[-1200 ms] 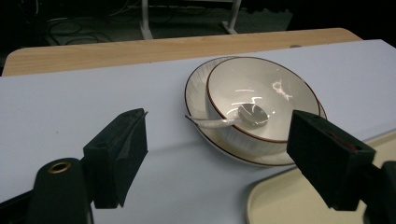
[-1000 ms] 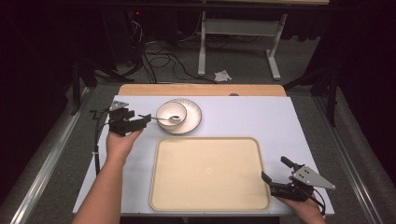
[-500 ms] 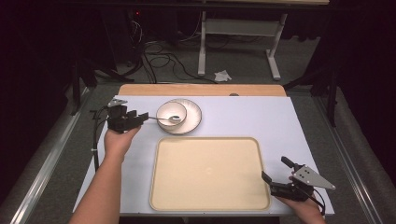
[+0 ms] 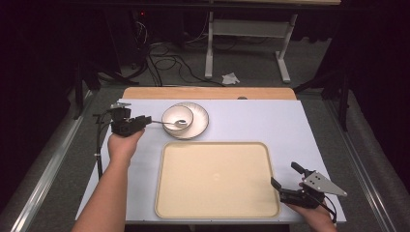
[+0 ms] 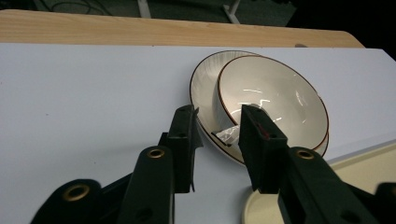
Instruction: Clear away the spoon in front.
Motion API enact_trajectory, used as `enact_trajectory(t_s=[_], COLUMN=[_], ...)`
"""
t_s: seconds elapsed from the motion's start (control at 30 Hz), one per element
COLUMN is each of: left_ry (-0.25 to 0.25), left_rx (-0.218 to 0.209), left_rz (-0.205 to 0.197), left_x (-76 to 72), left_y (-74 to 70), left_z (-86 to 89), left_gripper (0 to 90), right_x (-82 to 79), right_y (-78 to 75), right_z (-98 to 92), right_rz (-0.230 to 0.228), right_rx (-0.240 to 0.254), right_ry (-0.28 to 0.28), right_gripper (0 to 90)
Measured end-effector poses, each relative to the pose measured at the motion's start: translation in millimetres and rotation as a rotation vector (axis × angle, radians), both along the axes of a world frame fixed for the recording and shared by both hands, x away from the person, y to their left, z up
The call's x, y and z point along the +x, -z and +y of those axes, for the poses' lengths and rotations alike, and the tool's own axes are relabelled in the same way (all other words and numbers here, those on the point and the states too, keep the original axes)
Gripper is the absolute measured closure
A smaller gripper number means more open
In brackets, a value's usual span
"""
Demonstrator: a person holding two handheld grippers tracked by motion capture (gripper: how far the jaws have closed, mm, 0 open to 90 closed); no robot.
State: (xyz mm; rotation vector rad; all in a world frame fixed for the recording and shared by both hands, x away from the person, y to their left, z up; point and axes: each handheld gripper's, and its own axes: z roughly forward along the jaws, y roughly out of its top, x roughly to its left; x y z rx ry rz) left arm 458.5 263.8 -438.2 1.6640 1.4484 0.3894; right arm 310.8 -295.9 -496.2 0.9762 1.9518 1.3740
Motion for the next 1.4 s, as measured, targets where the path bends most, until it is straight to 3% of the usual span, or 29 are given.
enact_trajectory(t_s=[0.27, 0.43, 0.57, 0.63, 0.77, 0.9, 1.17, 1.4], left_ry=[0.005, 0.007, 0.029, 0.035, 0.041, 0.043, 0.040, 0.034], left_rx=[-0.012, -0.027, -0.052, -0.071, -0.068, -0.077, -0.066, -0.081], left_rz=[0.019, 0.010, 0.000, -0.021, -0.046, -0.101, -0.129, -0.195], left_x=[1.4, 0.7, -0.3, -1.8, -5.5, -10.5, -17.1, -36.3], left_y=[1.3, 0.6, -0.7, -2.2, -5.1, -10.7, -14.8, -21.7], left_z=[0.5, 1.4, 1.5, 1.0, -3.3, -10.5, -13.0, -11.0], left_gripper=[74.0, 83.2, 85.3, 88.6, 89.3, 89.4, 89.5, 89.5], right_x=[0.7, 0.9, 1.0, 1.1, 1.0, 0.9, 0.4, 0.2], right_y=[0.7, 1.1, 1.1, 1.1, 1.1, 1.1, 0.8, 0.2], right_z=[0.0, 0.3, 0.0, 0.0, 0.5, 0.6, 1.1, 2.3], right_rz=[-0.002, 0.001, 0.001, 0.000, 0.000, 0.003, 0.000, -0.003], right_rx=[-0.003, -0.001, -0.002, -0.002, -0.001, -0.002, -0.005, -0.010], right_ry=[-0.004, -0.006, -0.006, -0.007, -0.007, -0.006, -0.006, -0.012], right_gripper=[7.5, 7.5, 7.6, 7.6, 7.6, 7.7, 7.7, 7.7])
